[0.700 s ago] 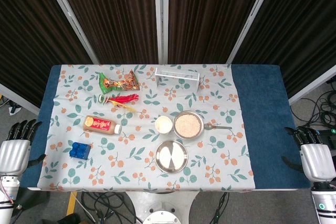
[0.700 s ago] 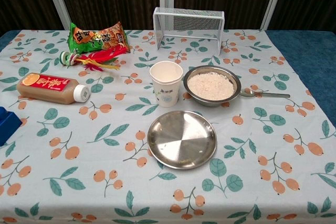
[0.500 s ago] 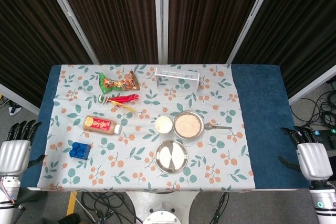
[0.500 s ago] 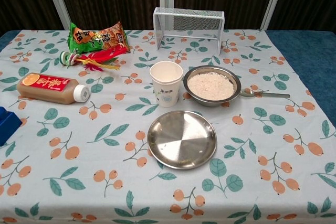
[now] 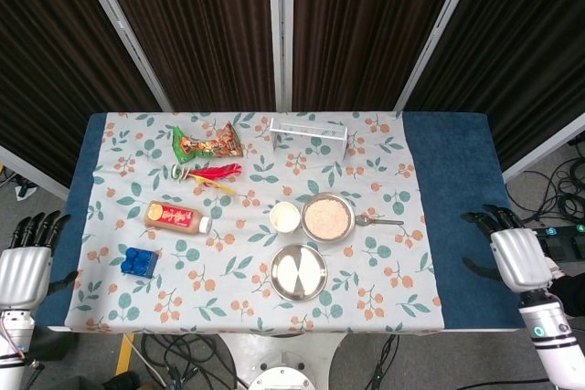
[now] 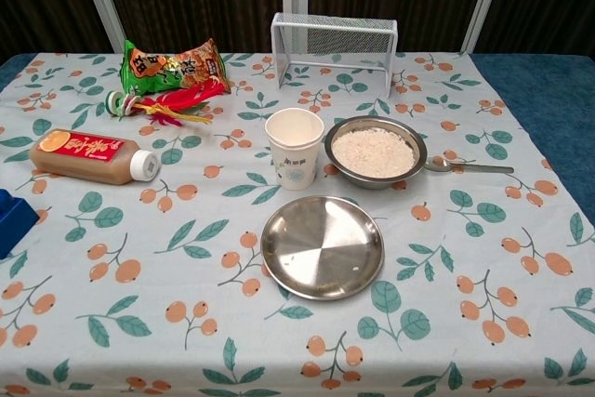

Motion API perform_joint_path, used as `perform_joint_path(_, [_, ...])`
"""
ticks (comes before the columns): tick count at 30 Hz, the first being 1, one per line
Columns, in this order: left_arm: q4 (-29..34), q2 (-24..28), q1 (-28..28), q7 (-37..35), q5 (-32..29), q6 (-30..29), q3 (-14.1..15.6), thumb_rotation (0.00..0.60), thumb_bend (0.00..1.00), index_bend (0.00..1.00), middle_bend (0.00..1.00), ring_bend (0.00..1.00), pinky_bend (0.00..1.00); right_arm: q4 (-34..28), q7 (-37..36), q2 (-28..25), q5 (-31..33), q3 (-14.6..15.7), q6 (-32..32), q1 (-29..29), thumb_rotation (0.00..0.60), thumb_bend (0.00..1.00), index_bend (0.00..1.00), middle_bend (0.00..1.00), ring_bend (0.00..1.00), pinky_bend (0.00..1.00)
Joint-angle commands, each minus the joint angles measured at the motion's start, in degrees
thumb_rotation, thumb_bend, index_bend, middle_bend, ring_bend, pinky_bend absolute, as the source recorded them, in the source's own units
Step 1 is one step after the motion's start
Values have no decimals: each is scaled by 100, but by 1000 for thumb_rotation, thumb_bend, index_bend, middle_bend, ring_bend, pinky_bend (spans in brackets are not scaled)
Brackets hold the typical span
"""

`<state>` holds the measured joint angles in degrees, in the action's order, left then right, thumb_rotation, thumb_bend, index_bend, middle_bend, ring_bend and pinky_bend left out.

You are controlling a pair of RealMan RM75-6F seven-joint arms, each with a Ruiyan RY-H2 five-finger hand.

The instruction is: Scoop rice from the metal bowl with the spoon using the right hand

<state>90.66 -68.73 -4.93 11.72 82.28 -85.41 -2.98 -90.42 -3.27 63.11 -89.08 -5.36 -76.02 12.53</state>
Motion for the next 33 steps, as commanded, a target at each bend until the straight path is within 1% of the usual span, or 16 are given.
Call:
perform_joint_path(1, [-1,-3,0,-55,15,-1,-1,600,38,185,209,107,121,126,53,166,201,-197,654,516,600,77,319,376,180,208])
perform_joint_path(3, [0,-1,-5,-111,27,10,-1,600,38,185,209,107,121,269,137,349,309,-291,1007,807,600,89,345,395,187,211])
perform_joint_path(5, [-1,4,-9,-127,30,18,-2,600,38,184,209,107,121,436,255,551,410,-355,1298,1047,600,109,393,414,196,213])
perform_joint_path(8, [1,7,-3,-142,20,24,0,600,38,185,209,107,121,854,497,996,594,-418,1757,1429,600,125,444,426,204,215])
perform_joint_path(14, [-13,21,1,-208,-36,63,-12,600,38,185,209,107,121,1578,817,1693,927,-413,2342,1864,600,127,447,433,204,215])
perform_joint_path(17, [-40,7,-3,-243,-56,99,-8,600,38,185,209,107,121,1955,1117,2055,1129,-417,2449,1991,600,127,447,450,204,215])
perform_joint_path(21, [-78,-16,-6,-286,-67,125,-6,600,38,184,209,107,121,2239,1343,2363,1302,-386,2506,2061,600,127,447,483,204,211])
perform_joint_path(27, [-161,-63,-21,-356,-62,149,-11,600,38,185,209,107,121,2689,1481,2738,1483,-328,2763,2230,600,127,446,497,204,209])
perform_joint_path(33, [-235,-100,-4,-441,-94,161,-9,600,38,185,209,107,121,3040,1531,3018,1610,-327,2904,2364,600,149,489,508,215,199])
